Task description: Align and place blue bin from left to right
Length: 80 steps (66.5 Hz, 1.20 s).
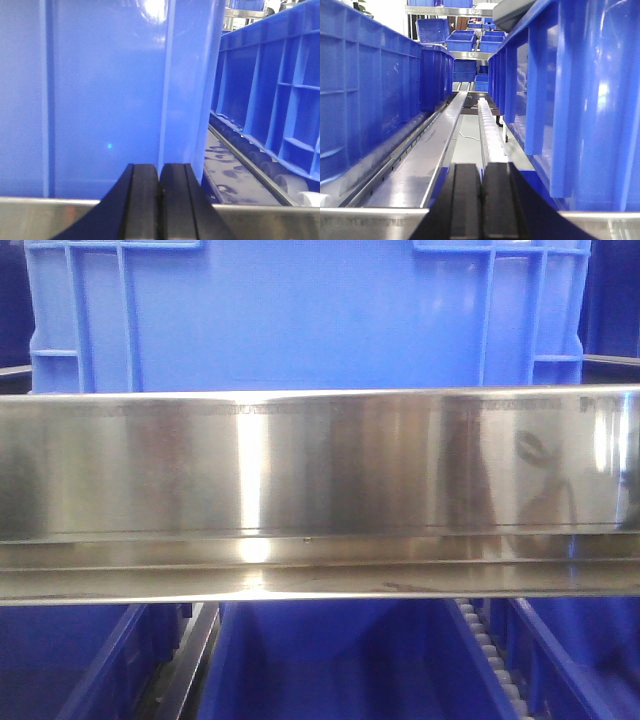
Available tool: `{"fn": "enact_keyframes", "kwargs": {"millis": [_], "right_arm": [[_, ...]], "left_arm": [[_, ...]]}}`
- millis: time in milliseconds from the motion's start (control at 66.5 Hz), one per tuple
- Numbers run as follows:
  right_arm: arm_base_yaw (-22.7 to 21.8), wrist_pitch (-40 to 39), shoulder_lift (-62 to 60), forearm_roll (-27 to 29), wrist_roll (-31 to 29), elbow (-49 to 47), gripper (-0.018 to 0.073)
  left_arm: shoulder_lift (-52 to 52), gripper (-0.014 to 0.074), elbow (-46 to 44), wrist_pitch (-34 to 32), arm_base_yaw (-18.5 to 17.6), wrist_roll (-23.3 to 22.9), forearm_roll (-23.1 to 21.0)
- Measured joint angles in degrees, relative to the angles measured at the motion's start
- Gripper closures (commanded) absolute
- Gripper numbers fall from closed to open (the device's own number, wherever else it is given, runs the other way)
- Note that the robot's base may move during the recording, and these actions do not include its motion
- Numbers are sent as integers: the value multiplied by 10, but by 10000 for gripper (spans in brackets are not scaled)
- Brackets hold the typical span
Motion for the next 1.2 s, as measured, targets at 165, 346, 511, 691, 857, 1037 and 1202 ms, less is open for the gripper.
{"fn": "enact_keyframes", "kwargs": {"millis": [165,346,511,691,857,1037,1202], "right_arm": [[0,0,0,0,0,0,643],[0,0,0,0,0,0,643],[0,0,0,0,0,0,643],[0,0,0,0,0,0,643],[0,0,0,0,0,0,643],[0,0,0,0,0,0,643],[0,0,0,0,0,0,643]], "left_arm": [[0,707,0,0,0,0,0],[0,707,0,0,0,0,0],[0,707,0,0,0,0,0],[0,707,0,0,0,0,0],[0,707,0,0,0,0,0],[0,707,0,0,0,0,0],[0,707,0,0,0,0,0]]}}
